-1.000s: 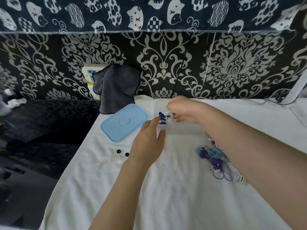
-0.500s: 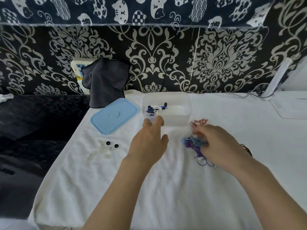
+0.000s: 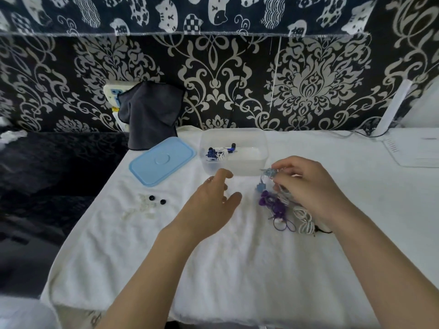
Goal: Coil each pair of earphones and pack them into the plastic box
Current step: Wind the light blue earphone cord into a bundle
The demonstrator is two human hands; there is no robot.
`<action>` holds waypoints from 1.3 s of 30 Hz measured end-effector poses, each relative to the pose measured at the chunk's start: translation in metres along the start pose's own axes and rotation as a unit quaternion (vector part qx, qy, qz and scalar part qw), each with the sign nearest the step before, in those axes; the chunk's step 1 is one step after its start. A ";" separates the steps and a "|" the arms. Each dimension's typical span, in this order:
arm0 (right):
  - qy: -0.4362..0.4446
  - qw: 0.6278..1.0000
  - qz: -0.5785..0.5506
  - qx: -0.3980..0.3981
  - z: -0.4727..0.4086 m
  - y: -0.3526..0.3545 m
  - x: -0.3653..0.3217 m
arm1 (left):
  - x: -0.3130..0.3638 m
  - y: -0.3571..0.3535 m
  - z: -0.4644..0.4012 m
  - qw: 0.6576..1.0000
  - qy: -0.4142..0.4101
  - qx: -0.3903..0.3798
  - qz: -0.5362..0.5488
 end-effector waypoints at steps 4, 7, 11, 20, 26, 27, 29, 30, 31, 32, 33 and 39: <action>-0.032 0.958 -0.264 -0.104 0.004 -0.017 -0.019 | 0.010 0.003 0.000 0.992 -0.045 -0.036 0.114; -0.021 0.925 -0.344 -0.160 0.003 -0.028 -0.027 | 0.012 0.008 0.000 0.980 -0.085 -0.027 0.178; -0.021 0.905 -0.375 -0.201 0.001 -0.037 -0.033 | 0.006 0.019 0.002 0.970 -0.061 -0.024 0.234; -0.061 0.938 -0.268 -0.210 -0.007 -0.063 -0.035 | -0.025 0.030 0.013 0.990 -0.007 -0.018 0.141; -0.091 0.963 -0.091 -0.236 -0.008 -0.091 -0.027 | -0.045 0.017 0.021 0.998 0.027 -0.028 0.048; -0.093 0.963 -0.062 -0.247 -0.008 -0.097 -0.026 | -0.049 0.015 0.023 0.998 0.031 -0.045 0.044; -0.092 0.960 -0.021 -0.262 -0.007 -0.105 -0.023 | -0.056 0.014 0.027 0.996 0.035 -0.071 0.045; -0.085 0.960 0.002 -0.265 -0.008 -0.108 -0.022 | -0.059 0.014 0.029 0.995 0.038 -0.081 0.047; -0.076 0.961 0.031 -0.265 -0.010 -0.111 -0.021 | -0.063 0.015 0.031 0.994 0.045 -0.088 0.046; -0.065 0.961 0.062 -0.263 -0.012 -0.114 -0.020 | -0.067 0.016 0.033 0.993 0.052 -0.093 0.041; -0.055 0.960 0.092 -0.259 -0.015 -0.115 -0.019 | -0.069 0.017 0.034 0.993 0.059 -0.097 0.037; -0.010 0.951 0.190 -0.244 -0.021 -0.123 -0.013 | -0.083 0.024 0.042 0.990 0.068 -0.123 0.020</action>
Point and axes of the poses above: each hand's wrist, its own z-axis away from the middle knuckle, its own y-axis out of the back of the hand, x = y × z, the point moved 3 cm from there along -z, towards the middle knuckle, and after that the axes turned 12 degrees about -x, right-handed, at the moved point
